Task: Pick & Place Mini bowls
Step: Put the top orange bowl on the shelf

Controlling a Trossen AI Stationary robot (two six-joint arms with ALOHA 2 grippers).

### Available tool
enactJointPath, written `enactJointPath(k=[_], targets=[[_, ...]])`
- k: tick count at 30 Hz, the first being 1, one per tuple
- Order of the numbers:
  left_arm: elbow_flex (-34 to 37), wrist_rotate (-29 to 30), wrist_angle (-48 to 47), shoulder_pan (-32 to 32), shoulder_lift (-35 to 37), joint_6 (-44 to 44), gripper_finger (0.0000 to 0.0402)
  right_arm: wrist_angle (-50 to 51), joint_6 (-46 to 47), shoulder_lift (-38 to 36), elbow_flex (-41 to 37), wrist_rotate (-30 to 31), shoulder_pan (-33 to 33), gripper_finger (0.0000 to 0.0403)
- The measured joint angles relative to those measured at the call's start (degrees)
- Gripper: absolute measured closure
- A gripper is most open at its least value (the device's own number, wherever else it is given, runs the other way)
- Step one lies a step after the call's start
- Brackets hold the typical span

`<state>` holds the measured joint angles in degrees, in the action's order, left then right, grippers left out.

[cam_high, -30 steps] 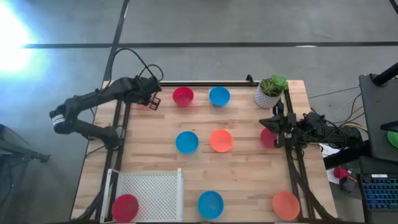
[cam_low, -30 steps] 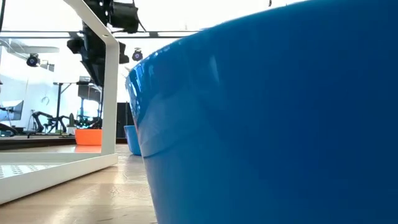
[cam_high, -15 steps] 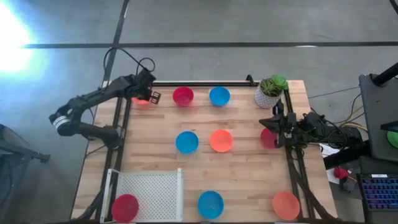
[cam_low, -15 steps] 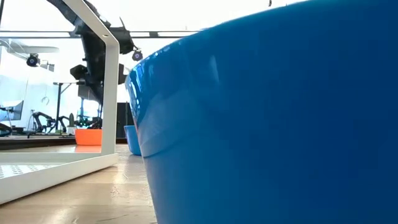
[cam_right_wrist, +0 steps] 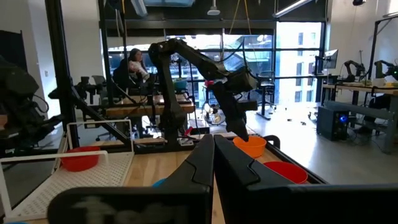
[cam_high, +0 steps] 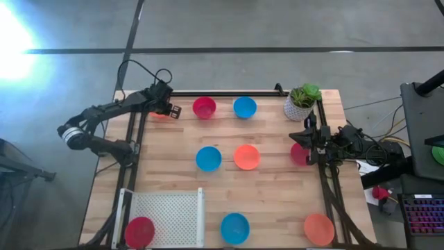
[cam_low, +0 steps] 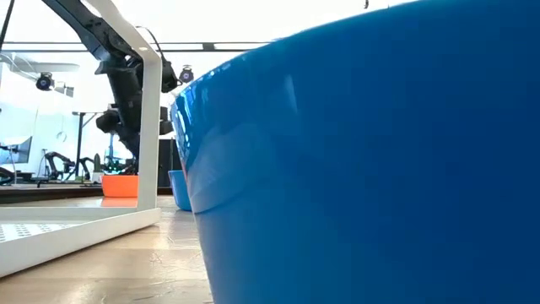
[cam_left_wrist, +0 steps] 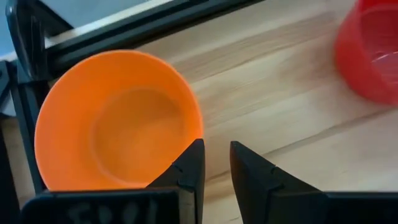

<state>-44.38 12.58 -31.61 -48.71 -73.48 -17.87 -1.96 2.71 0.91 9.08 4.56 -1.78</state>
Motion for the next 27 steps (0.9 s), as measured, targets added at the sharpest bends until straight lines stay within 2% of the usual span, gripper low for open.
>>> enactJointPath(k=[20,27], targets=[[0.2,1.3,2.6,-0.7,-10.3,4.0,0.0334,0.0,-0.3,0.0,0.0,0.0,0.0,0.0394],[0.2,1.4,2.1,-0.7,-11.1,4.8,0.0394,0.0,-0.3,0.0,0.0,0.0,0.0,0.0394]])
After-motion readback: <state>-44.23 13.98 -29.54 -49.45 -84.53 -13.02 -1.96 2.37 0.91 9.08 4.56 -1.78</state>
